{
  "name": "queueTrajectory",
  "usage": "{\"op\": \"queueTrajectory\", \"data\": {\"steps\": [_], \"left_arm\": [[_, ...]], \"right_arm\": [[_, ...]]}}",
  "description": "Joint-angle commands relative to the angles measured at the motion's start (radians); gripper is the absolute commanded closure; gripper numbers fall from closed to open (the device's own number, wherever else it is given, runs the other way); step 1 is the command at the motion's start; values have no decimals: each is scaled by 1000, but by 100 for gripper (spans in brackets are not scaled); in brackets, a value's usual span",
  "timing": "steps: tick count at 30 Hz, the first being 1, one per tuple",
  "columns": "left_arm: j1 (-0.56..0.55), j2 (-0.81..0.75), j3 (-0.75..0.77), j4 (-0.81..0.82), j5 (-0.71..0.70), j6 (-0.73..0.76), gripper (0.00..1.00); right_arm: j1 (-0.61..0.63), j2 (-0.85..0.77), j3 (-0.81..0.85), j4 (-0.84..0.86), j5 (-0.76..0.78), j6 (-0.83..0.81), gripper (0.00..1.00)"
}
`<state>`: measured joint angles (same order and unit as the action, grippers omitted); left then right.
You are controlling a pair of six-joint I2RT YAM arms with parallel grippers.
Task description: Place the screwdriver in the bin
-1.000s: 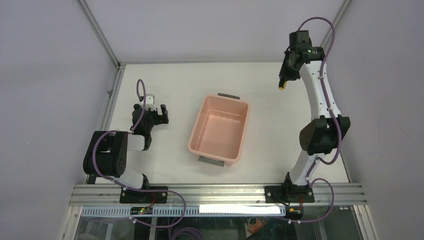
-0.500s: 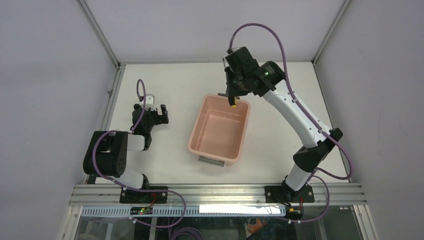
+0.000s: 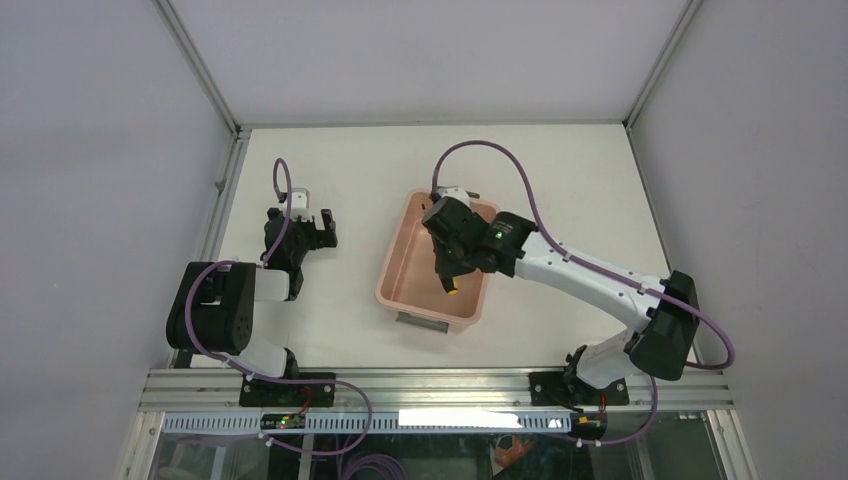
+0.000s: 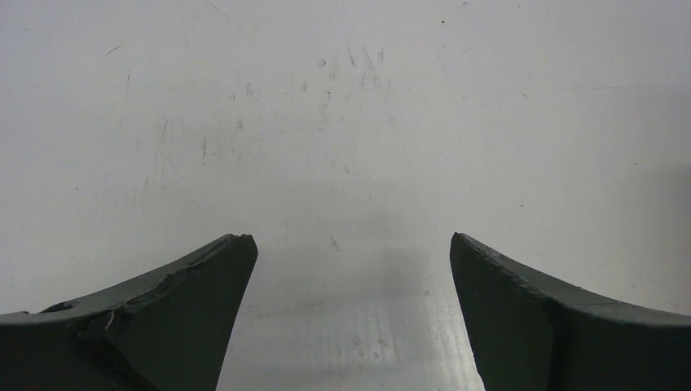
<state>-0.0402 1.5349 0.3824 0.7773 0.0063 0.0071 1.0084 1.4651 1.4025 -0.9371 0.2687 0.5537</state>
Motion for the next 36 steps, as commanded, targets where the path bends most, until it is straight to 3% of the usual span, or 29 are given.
{"op": "queueTrajectory", "data": {"steps": [1,8,14,19,28,36], "left_arm": [[-7,-27,1,27,6,-16,1],[-8,-27,1,27,7,-16,1],[-7,-27,1,27,7,-16,1],[-9,-28,1,27,8,-16,1],[-8,-27,1,27,8,-16,1],[-7,-27,1,27,7,-16,1]], "right_arm": [[32,-51,-123,194,8,126,100],[37,6,-254,320,42,156,100],[28,106,-284,378,89,144,100],[-8,196,-271,389,29,144,98],[-26,248,-205,319,6,145,60],[-28,105,-27,193,108,25,45]]}}
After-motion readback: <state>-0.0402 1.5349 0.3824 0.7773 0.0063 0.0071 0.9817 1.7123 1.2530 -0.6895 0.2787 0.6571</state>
